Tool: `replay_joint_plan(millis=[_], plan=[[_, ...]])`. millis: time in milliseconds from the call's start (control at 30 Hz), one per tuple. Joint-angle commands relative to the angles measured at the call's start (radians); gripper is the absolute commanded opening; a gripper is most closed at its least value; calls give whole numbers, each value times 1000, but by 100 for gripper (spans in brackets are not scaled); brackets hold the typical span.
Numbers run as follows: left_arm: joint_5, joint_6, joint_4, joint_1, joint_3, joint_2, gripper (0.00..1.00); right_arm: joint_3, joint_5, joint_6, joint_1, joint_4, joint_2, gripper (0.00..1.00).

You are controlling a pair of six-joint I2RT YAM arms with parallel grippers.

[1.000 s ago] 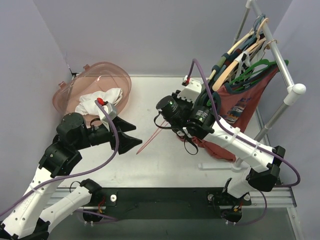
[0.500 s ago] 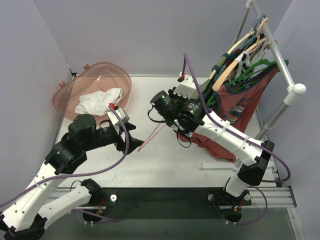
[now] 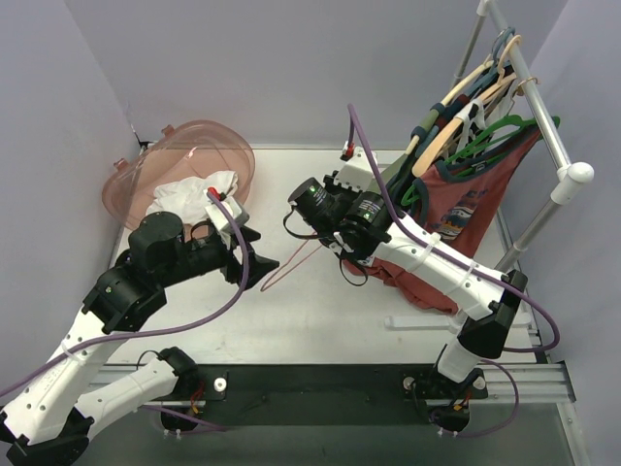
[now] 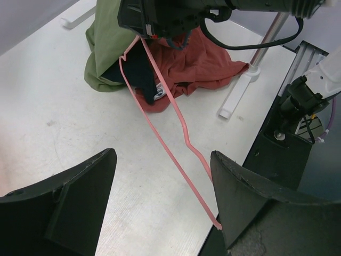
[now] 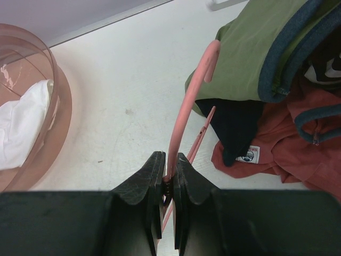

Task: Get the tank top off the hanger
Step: Place the hanger at the clothesline.

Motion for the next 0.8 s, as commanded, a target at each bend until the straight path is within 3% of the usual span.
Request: replay_joint_plan(millis=[0,233,467,700,733,767], plan=[[44,2,-14,-3,23,6,80,38,32,7,-13,-20,17,0],[86,27,1,-3,-51,-11,77,87,30,-20,-27,-42,44,0],[55,70,-28,-5,-28,24,76,122,55,-20,-33,-70,69,0],[-8,90,-23,-22,-71,47,51,136,38,-9,-37,-71,66,0],[-17,90,-22,-23,-72,47,45,137,35,-13,-36,-71,64,0],[-21,90,-20,-26,-74,47,34,139,32,-14,-36,-73,63,0]])
